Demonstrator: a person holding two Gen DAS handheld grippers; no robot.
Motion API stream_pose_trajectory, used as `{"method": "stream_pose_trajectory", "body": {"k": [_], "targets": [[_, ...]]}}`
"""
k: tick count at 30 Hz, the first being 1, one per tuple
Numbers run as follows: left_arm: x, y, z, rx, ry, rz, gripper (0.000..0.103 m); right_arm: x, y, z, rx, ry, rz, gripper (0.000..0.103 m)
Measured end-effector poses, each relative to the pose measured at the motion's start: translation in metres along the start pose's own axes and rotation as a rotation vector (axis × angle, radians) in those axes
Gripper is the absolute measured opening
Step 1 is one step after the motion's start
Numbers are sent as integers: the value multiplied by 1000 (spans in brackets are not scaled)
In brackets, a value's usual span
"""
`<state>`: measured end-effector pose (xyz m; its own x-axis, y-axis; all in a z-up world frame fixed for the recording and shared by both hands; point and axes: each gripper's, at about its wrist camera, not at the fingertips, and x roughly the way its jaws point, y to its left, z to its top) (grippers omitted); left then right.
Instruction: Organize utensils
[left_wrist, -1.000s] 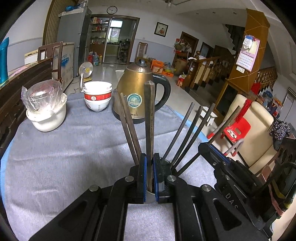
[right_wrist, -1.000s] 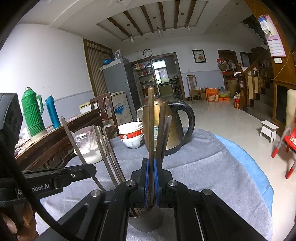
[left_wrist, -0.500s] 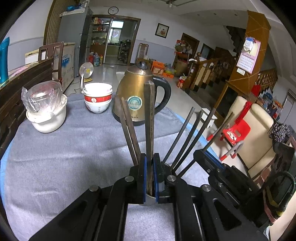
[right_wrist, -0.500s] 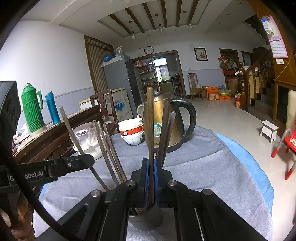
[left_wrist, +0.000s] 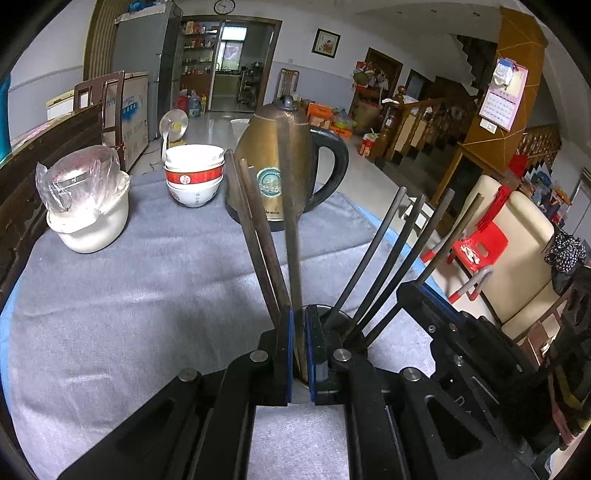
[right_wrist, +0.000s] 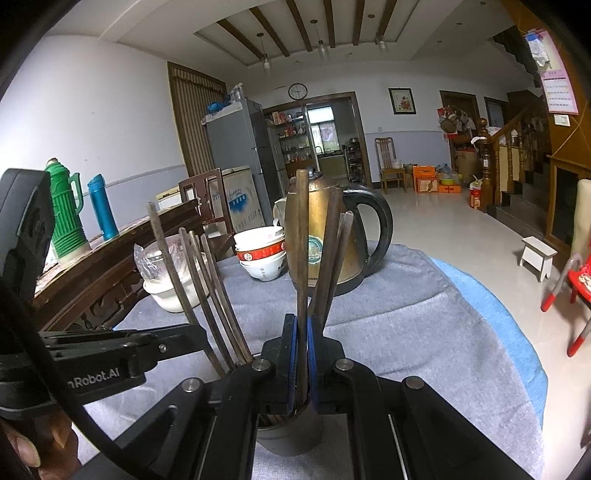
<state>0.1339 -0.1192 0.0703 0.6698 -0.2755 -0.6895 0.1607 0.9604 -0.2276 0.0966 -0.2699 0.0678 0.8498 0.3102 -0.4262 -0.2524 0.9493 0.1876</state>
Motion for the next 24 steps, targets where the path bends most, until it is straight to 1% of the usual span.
{"method": "stream_pose_trajectory", "body": {"k": [9, 12, 13, 14, 15, 16, 17, 18, 19, 22, 24], "targets": [[2, 0, 2, -7, 16, 0, 6, 6, 1, 0, -4, 22, -6, 7], [-2, 2, 2, -16, 14, -2, 7, 7, 0, 1, -6, 33, -14, 9], [-4, 2, 2, -18, 13, -1, 8, 7, 1, 1, -12, 38, -20, 14], [-8, 3, 3, -24, 10, -2, 14, 7, 1, 1, -16, 40, -27, 18], [-11, 5, 3, -29, 4, -8, 18, 6, 1, 2, -18, 40, -37, 31], [-15, 6, 4, -33, -8, -13, 28, 4, 1, 2, -16, 36, -42, 52], [-21, 7, 4, -36, -26, -13, 38, 2, 0, 3, -10, 26, -44, 64], [-26, 9, 5, -38, -40, -10, 41, -3, -1, 3, -6, 4, -46, 72], [-31, 10, 5, -40, -53, -11, 42, -7, -1, 4, -9, -14, -52, 72], [-46, 18, 8, -59, -80, -20, 42, -13, 0, 8, -13, -26, -60, 72], [-58, 25, 8, -72, -107, -27, 44, -19, 0, 10, -14, -40, -68, 72]]}}
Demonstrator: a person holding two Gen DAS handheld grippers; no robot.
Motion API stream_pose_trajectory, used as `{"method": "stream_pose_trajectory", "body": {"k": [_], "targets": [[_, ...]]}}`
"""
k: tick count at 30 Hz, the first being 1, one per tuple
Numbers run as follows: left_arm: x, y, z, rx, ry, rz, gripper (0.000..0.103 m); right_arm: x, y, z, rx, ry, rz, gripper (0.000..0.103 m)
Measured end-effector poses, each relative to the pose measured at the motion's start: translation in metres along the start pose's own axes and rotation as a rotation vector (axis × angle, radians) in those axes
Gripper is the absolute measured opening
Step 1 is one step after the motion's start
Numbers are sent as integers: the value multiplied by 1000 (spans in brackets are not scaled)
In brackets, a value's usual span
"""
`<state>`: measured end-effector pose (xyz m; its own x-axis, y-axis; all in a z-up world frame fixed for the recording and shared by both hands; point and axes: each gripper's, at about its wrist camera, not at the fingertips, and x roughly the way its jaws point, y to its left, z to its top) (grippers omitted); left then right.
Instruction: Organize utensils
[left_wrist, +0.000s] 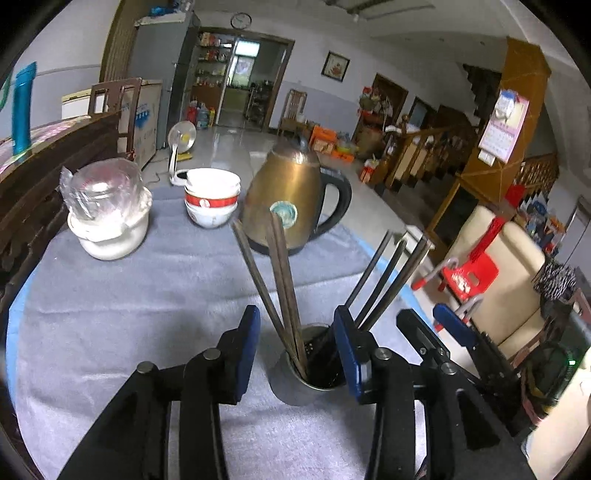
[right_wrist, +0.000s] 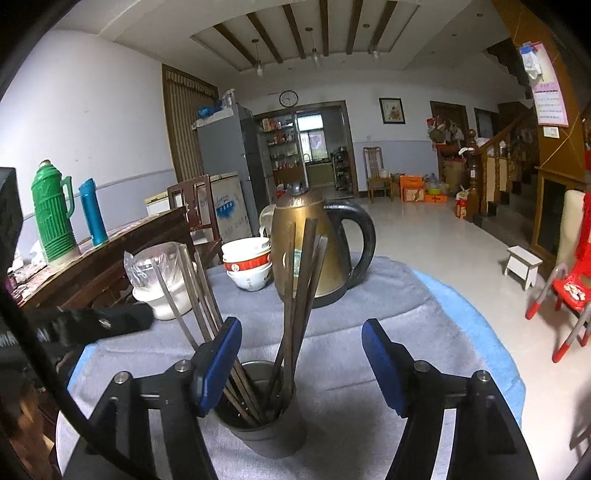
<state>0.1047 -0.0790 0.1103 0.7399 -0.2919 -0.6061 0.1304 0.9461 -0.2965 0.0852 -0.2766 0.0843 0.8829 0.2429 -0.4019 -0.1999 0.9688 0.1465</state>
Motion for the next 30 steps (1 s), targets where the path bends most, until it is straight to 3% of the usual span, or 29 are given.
{"method": "stream_pose_trajectory", "body": {"k": [4, 9, 13, 18, 22, 24, 30], "targets": [[-23, 16, 2, -18, -68, 37, 61, -13, -3, 3, 13, -31, -12, 72], [-33, 38, -4, -43, -76, 85, 69, -26, -8, 2, 28, -43, -23, 72], [-21, 41, -15, -25, -38, 116, 71, -34, -10, -5, 48, -23, -21, 75], [-6, 36, -36, 20, 6, 144, 73, -42, -5, -28, 29, 65, -7, 78], [-2, 27, -50, 77, 2, 176, 85, -49, 3, -49, 12, 143, -5, 79], [-3, 22, -54, 100, 1, 186, 86, -53, 8, -55, 0, 168, -8, 79], [-2, 13, -61, 140, 8, 196, 87, -68, 19, -49, -29, 144, -32, 84]]}}
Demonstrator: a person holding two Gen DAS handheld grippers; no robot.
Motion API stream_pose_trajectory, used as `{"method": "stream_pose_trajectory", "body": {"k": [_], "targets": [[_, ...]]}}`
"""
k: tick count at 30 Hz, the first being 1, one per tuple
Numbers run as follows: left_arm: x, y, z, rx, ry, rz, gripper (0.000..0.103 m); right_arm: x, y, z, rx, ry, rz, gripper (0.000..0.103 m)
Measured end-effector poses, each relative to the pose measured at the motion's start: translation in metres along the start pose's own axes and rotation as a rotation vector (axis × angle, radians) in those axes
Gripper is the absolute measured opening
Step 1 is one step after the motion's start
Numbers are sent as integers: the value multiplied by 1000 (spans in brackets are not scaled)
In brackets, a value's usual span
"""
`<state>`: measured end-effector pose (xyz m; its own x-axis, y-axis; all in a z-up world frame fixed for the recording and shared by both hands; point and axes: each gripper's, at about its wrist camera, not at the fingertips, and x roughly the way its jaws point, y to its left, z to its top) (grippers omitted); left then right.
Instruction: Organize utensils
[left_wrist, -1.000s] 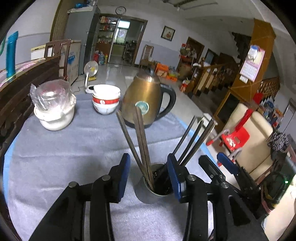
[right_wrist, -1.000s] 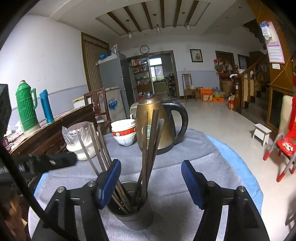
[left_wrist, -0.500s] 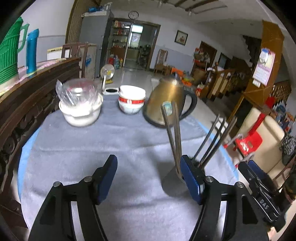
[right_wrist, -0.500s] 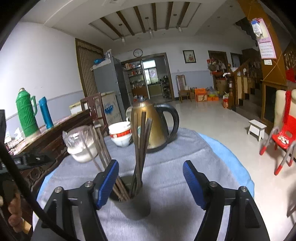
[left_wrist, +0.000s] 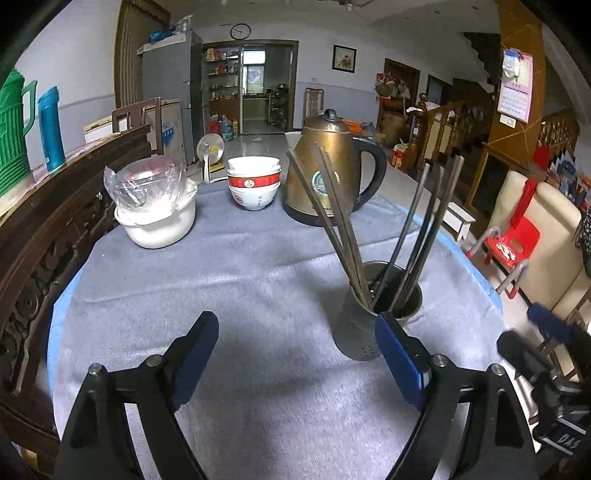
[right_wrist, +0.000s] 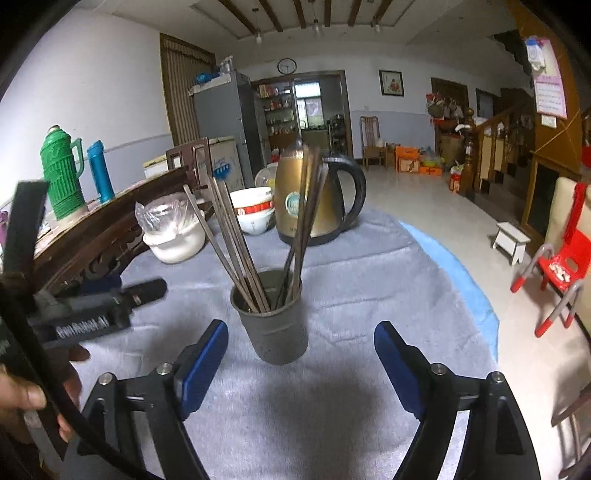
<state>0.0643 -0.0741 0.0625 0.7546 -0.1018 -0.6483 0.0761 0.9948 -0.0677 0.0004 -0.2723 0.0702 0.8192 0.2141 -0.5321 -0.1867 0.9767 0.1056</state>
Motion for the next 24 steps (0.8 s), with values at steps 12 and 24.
{"method": "stream_pose_trajectory", "body": {"k": [12, 24], "targets": [[-6, -1, -7, 2, 8, 26, 87, -16, 15, 13, -44, -43, -23, 89], [-6, -3, -7, 4, 46, 38, 90, -12, 14, 14, -40, -41, -30, 90]]}}
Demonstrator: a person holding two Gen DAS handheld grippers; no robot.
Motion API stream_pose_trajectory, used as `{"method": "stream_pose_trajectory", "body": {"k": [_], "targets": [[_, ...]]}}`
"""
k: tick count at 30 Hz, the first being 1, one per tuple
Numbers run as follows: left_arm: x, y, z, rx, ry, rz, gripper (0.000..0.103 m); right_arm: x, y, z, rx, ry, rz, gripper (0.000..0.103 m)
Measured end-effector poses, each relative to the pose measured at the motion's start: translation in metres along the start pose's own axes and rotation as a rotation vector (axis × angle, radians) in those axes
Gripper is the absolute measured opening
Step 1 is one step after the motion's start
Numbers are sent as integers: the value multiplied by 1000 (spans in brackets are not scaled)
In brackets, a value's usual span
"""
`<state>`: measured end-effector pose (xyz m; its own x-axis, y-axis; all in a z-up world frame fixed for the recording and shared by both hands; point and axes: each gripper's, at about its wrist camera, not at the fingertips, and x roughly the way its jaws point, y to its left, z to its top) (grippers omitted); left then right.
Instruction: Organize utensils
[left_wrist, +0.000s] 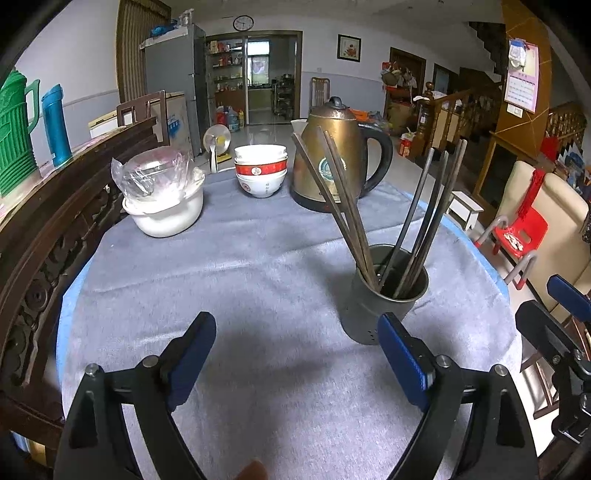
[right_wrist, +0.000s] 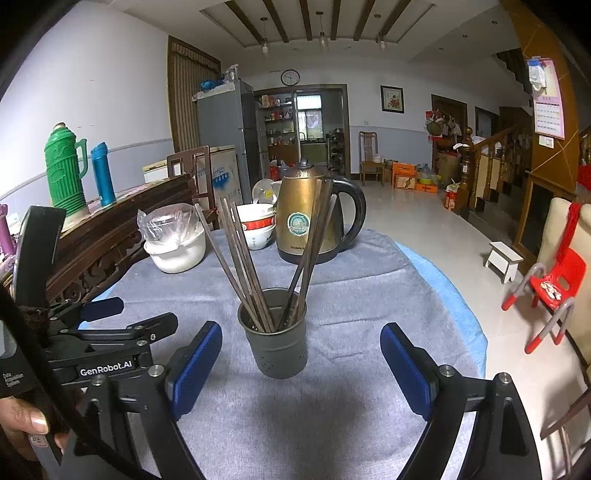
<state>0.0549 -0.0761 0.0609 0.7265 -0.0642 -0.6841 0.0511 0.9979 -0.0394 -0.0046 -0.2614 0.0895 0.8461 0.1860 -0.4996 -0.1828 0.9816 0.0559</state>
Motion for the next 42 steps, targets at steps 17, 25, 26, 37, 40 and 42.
{"method": "stream_pose_trajectory", "body": {"k": [17, 25, 26, 37, 40, 42], "targets": [[-10, -3, 1, 20, -23, 58, 100, 9, 0, -5, -3, 35, -1, 91], [-15, -4, 3, 11, -31, 33, 100, 12, 1, -6, -9, 43, -6, 91], [-15, -4, 3, 10, -32, 29, 100, 12, 2, -6, -9, 42, -9, 91], [-18, -8, 5, 9, -47, 30, 100, 13, 4, -4, -25, 39, -8, 91], [-19, -9, 5, 16, -52, 27, 100, 14, 5, -3, -34, 38, -10, 91], [-19, -10, 6, 21, -56, 29, 100, 15, 5, -3, -37, 36, -14, 91]]}}
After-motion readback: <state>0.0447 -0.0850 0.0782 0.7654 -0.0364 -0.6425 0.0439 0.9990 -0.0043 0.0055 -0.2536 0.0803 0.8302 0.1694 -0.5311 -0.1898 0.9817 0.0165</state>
